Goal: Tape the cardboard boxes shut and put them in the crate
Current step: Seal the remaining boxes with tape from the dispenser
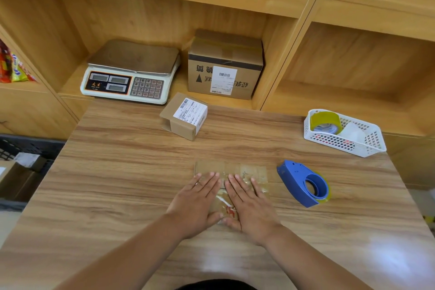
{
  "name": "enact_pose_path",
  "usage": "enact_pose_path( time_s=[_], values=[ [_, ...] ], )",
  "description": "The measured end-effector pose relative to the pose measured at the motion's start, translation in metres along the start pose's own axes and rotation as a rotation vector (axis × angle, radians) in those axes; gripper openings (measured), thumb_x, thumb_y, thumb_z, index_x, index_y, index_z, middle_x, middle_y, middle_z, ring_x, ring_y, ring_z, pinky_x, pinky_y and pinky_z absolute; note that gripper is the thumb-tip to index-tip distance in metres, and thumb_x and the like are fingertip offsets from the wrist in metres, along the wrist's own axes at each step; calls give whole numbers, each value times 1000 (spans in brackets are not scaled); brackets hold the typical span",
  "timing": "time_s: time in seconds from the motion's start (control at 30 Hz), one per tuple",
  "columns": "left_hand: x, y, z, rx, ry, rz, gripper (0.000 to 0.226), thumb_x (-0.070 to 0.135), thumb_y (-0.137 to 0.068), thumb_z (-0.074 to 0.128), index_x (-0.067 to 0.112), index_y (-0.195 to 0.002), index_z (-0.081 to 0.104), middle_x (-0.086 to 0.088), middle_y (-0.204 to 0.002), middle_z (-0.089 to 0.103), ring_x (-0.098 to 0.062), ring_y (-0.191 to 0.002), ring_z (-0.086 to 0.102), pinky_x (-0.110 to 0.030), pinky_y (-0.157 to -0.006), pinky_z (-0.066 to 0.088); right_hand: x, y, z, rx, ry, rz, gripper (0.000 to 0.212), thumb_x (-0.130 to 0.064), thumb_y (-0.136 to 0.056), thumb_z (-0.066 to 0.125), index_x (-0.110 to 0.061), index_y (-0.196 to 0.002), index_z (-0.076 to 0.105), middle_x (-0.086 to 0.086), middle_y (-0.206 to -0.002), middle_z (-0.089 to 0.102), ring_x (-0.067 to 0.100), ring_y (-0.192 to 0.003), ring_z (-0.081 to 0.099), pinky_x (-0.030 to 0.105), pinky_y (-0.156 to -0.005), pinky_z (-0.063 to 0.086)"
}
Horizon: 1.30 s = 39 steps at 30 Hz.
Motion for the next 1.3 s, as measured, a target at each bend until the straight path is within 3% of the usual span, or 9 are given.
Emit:
enact_pose_path(
  time_s=[0.07, 0.23, 0.3, 0.4, 0.47, 0.6, 0.87, 1.07, 1.3],
  values=[
    [4, 3, 2, 13, -25, 28, 78, 63, -87, 4, 12, -143, -13, -4, -152, -19, -17, -140, -22, -34, -110, -21, -1, 1, 0, -3, -2, 7, 84, -71, -91, 15, -10, -143, 40, 6, -151, 36, 18, -141, 28, 45, -108, 20],
    [3, 11, -3, -15, -25, 43, 80, 66, -85, 4, 15, -140, -24, -1, -148, -30, -14, -140, -28, -29, -109, -25, -1, 3, -3, 18, -5, 23, 84, -71, -91, 14, -9, -144, 36, 6, -151, 36, 18, -142, 28, 46, -107, 21],
    [-5, 14, -4, 29, -29, 22, 80, 65, -90, 16, 13, -143, -15, -4, -153, -20, -16, -143, -19, -32, -116, -18, -1, 4, -5, 26, -2, 24, 83, -70, -92, 12, -9, -144, 32, 6, -151, 35, 17, -142, 26, 47, -108, 21],
    [-13, 20, 2, 16, 74, -11, 81, 63, -85, 32, 4, -141, 35, -12, -149, 37, -18, -139, 29, -36, -116, 22, -1, 4, -4, 19, 7, 25, 83, -71, -91, 14, -9, -145, 28, 6, -151, 34, 19, -141, 29, 47, -107, 21],
    [-14, 24, 7, 17, 78, 4, 80, 61, -81, 34, 3, -135, 48, -11, -141, 48, -18, -134, 41, -35, -114, 30, -1, 4, -3, 7, 9, 32, 85, -72, -90, 14, -9, -145, 27, 6, -152, 34, 20, -141, 31, 46, -107, 22],
    [-17, 28, 8, 66, 64, -23, 80, 57, -81, 31, 0, -138, 33, -15, -142, 46, -21, -135, 32, -37, -112, 15, 1, 5, -3, -4, -1, 49, 87, -73, -90, 13, -9, -145, 28, 6, -152, 33, 20, -141, 29, 45, -106, 22],
    [-17, 25, 8, 174, 50, -14, 75, 57, -78, 28, 10, -136, 37, -13, -139, 51, -22, -133, 32, -37, -106, 37, -4, 5, -3, -38, 29, -12, 67, -68, -93, 8, -33, -146, 29, 16, -149, 37, 30, -138, 35, 52, -104, 22],
    [-18, 28, 1, 225, 53, -8, 70, 59, -78, 28, 20, -135, 40, -10, -140, 50, -20, -132, 33, -33, -92, 49, -5, 8, -2, -56, 27, 29, 68, -65, -94, 5, -30, -144, 34, 14, -148, 39, 31, -137, 37, 54, -103, 22],
    [-21, 28, 9, 201, -10, -30, 81, 58, -81, 28, 2, -139, 30, -13, -143, 45, -21, -135, 36, -40, -105, 35, 4, 13, 3, -45, 59, 0, 72, -65, -95, 8, -20, -146, 30, 6, -153, 32, 23, -141, 31, 47, -106, 22]
  ],
)
Point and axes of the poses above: each hand's wrist, its own y-axis away from the middle knuckle, its own z-axis out of the palm, x = y × z, the point moved 8 cm from there along -y, towards the middle knuckle
